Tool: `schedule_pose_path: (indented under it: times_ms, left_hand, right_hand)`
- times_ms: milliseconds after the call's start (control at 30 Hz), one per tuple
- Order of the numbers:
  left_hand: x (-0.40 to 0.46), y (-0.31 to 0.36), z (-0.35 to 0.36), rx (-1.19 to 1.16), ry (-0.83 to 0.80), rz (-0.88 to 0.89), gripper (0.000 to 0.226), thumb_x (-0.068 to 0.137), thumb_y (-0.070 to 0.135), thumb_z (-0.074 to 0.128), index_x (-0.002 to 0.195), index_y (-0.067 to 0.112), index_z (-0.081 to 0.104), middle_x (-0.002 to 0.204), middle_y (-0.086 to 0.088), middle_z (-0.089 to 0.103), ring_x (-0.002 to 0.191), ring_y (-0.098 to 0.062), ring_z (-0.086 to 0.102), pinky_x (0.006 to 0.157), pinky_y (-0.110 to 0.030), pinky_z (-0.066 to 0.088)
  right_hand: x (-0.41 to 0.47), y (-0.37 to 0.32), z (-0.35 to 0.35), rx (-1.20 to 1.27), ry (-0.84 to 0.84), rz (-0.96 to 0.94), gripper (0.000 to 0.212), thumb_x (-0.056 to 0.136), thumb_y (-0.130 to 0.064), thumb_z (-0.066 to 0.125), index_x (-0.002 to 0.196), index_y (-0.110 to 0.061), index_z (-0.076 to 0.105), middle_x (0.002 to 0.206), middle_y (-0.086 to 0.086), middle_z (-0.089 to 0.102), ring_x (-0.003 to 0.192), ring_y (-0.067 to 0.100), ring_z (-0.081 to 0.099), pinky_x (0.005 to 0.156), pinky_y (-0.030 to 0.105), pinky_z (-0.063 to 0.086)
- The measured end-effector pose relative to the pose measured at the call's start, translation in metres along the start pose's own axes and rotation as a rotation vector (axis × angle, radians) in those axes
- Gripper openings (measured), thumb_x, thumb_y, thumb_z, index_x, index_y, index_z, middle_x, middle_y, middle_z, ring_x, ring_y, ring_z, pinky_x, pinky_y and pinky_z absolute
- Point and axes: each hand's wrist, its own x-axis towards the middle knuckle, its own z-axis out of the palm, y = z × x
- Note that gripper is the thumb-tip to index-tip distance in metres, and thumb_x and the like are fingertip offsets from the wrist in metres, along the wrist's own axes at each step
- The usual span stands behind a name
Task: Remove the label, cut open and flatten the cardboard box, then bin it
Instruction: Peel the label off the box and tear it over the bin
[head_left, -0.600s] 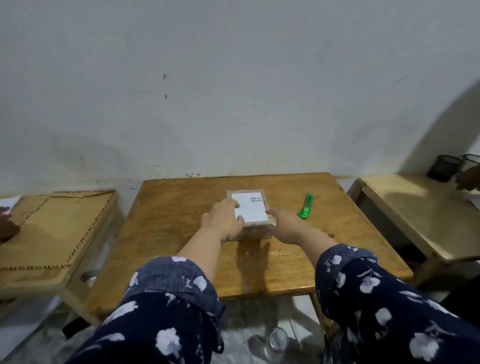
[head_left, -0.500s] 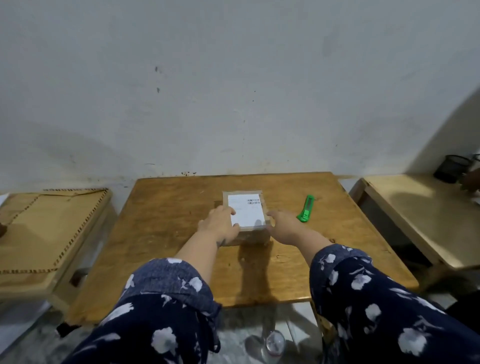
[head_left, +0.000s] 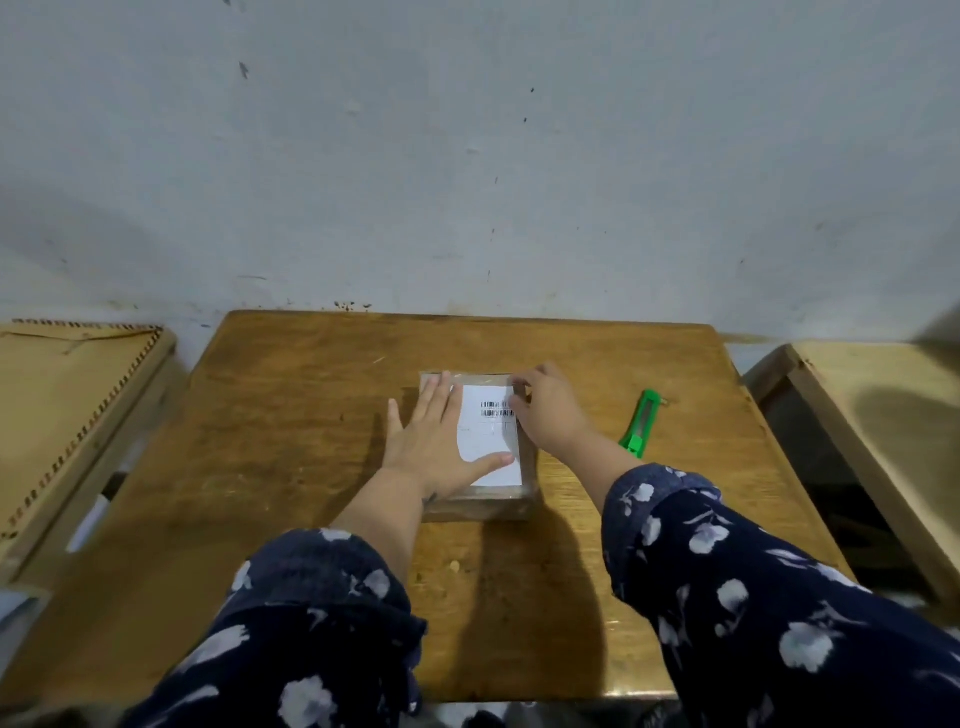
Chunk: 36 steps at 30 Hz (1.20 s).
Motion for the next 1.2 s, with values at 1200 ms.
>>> schedule_pose_path:
  times_ms: [1200]
  left_hand:
    - [0.007,-0.005,0.012,-0.149,0.132,-0.039,0.124,0.062,0.093,0.035,0.152,0.020,-0.009,0.161,0.008,-0.011,0.147,-0.008,-0.009,0.117,-0.058,0.000]
  right_hand:
    - [0.009,-0.049,-0.017,0.375,0.032,0.231,0.012,0.094,-0.010,0.044,0.092,-0.014,0.056,0.082,0.000,0.055,0.068,0.012,0.051,0.051,0.022,0.036]
